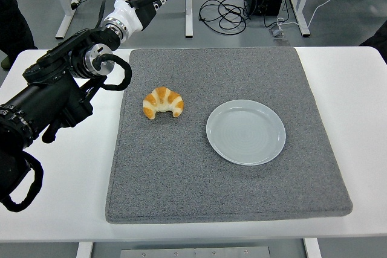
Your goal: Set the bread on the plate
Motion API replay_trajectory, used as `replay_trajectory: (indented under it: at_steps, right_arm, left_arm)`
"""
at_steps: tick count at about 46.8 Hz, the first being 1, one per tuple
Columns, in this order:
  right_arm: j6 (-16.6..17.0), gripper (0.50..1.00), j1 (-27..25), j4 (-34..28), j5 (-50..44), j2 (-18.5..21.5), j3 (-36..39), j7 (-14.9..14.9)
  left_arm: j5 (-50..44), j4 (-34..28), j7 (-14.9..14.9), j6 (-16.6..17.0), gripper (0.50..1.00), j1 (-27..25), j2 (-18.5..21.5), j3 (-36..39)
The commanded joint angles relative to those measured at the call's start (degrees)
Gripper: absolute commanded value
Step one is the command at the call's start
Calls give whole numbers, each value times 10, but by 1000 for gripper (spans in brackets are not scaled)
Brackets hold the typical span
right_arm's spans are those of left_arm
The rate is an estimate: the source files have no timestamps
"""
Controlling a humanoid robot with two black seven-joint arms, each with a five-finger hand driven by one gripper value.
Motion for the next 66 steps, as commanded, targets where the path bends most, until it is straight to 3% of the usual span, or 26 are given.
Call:
replay_trajectory:
  at_steps: [1,32,41,51,60,66]
  right_arm:
    - [0,1000,0,0,0,0,0,0]
    - [0,1000,0,0,0,0,0,0]
    - [0,1000,0,0,0,0,0,-1]
    - [0,1000,0,0,0,0,0,0]
    - [0,1000,0,0,0,0,0,0]
    - [0,1000,0,0,0,0,0,-1]
  left_arm:
    - [0,0,0,0,981,1,0,0]
    - [-5,-8,-4,5,981,1,0,-1]
    - [3,-8,-4,40,981,-2,0,4]
    - [4,-47,-4,56,981,-18,0,118]
    - [23,-57,-4,68,981,-28,0,143]
    - [79,-68,-4,108,981,-29,0,186]
